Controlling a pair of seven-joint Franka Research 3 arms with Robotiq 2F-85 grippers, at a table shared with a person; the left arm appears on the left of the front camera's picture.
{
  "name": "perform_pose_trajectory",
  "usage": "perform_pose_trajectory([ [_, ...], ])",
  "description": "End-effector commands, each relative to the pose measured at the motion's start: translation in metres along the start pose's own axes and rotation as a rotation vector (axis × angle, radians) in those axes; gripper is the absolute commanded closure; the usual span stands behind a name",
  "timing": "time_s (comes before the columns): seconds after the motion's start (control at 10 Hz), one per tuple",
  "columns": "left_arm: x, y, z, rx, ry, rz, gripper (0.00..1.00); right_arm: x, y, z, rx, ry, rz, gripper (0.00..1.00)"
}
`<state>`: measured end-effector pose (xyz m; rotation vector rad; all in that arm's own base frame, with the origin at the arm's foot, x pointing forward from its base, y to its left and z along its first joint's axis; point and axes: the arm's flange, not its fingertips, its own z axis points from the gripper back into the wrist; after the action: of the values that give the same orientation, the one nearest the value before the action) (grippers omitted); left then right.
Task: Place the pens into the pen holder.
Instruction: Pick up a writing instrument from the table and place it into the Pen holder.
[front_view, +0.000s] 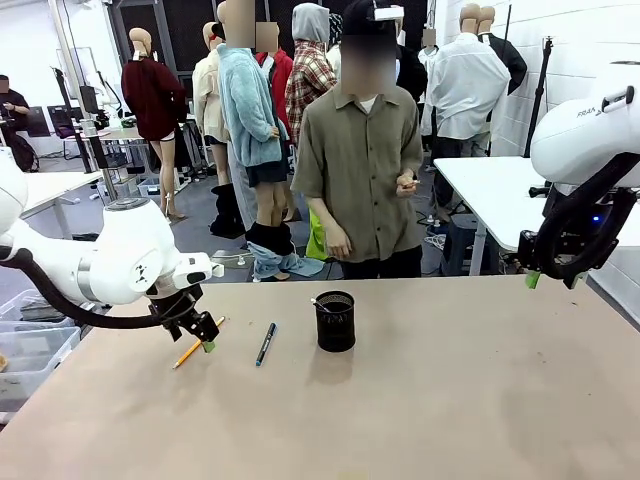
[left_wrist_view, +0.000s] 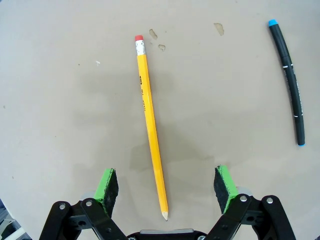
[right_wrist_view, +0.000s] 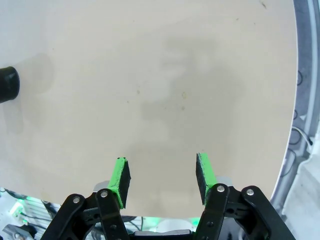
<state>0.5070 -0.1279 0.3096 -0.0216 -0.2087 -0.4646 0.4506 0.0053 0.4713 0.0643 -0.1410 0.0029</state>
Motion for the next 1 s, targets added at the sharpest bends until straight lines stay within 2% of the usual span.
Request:
perform_pose_trajectory([
  [0.0,0.0054,0.0006,0.0011,-0.037,-0.007,-0.013,0.0,-0.0047,0.0023,-0.0024,-0.028,0.0,-0.02,0.33],
  [0.1,0.0055,-0.0011,0.0008,-0.064,-0.023,-0.02,0.07,-0.0047,0.0023,-0.0024,-0.028,0.0,-0.02,0.33],
  [0.4,0.0012,0.0011,-0.001,-0.08,-0.024,-0.004,0.66,-0.0047,0.0023,-0.0024,-0.028,0.0,-0.02,0.33],
  [0.5,-0.0005,0.001,-0.0011,-0.045,-0.028,-0.012,0.86,-0.0047,0.0023,-0.0024,-0.028,0.0,-0.02,0.33],
  [0.6,-0.0005,0.002,-0.0007,0.014,-0.004,-0.021,0.89,-0.0047,0.0023,-0.0024,-0.028,0.0,-0.02,0.33],
  [0.7,0.003,-0.0071,-0.0003,-0.054,-0.017,0.003,0.89,-0.0047,0.0023,-0.0024,-0.028,0.0,-0.02,0.33],
  [0.9,0.003,-0.0071,-0.0003,-0.054,-0.017,0.003,0.89,-0.0047,0.0023,-0.0024,-0.028,0.0,-0.02,0.33],
])
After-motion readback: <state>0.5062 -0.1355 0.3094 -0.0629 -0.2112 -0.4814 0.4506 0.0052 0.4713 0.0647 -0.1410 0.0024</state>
